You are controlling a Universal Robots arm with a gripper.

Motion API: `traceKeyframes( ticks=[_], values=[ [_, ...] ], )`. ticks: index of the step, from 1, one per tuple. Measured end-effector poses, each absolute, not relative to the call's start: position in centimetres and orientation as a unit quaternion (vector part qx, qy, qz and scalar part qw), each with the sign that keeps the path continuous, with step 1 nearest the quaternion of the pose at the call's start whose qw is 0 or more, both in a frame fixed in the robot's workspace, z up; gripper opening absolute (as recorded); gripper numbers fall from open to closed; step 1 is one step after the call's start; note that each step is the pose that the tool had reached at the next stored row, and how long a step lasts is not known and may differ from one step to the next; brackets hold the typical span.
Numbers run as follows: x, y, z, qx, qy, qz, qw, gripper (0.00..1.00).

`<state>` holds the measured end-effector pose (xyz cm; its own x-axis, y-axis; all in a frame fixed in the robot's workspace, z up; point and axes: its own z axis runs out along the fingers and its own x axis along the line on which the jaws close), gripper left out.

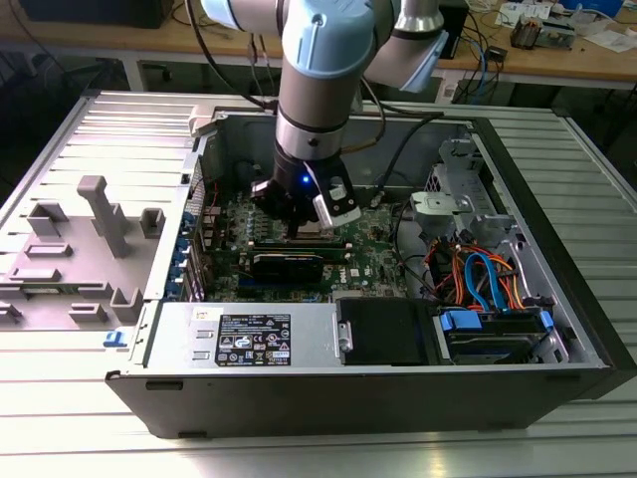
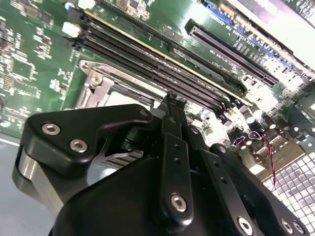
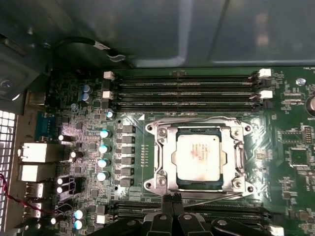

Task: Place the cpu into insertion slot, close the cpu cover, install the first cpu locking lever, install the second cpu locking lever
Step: 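Install the second cpu locking lever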

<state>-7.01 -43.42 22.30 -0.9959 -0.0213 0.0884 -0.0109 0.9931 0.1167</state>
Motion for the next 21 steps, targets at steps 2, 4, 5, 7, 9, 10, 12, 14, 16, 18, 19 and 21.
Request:
traceKeyframes(
  ticks=[2,4,5,7,9,10,12,14,16,18,19,21],
  values=[
    [-7.32,-43.43,22.04,0.01,-0.997,-0.061,0.045,0.11],
    [-7.57,-43.42,21.85,0.012,-0.997,-0.064,0.045,0.11],
    [-7.73,-43.42,21.75,0.013,-0.997,-0.065,0.045,0.11],
    [-8.06,-43.42,21.56,0.016,-0.996,-0.069,0.045,0.11],
    [-8.17,-43.43,21.34,0.018,-0.996,-0.071,0.045,0.11],
    [-8.18,-43.43,21.29,0.019,-0.996,-0.072,0.045,0.11],
    [-8.18,-43.42,21.28,0.019,-0.996,-0.072,0.045,0.11],
    [-8.18,-43.42,21.27,0.019,-0.996,-0.073,0.045,0.11],
    [-8.17,-43.42,21.28,0.019,-0.996,-0.073,0.045,0.11],
    [-8.16,-43.42,21.56,0.019,-0.996,-0.071,0.045,0.11],
    [-8.14,-43.41,21.67,0.019,-0.996,-0.069,0.045,0.11],
    [-8.01,-43.41,21.95,0.019,-0.997,-0.062,0.046,0.11]
  ],
)
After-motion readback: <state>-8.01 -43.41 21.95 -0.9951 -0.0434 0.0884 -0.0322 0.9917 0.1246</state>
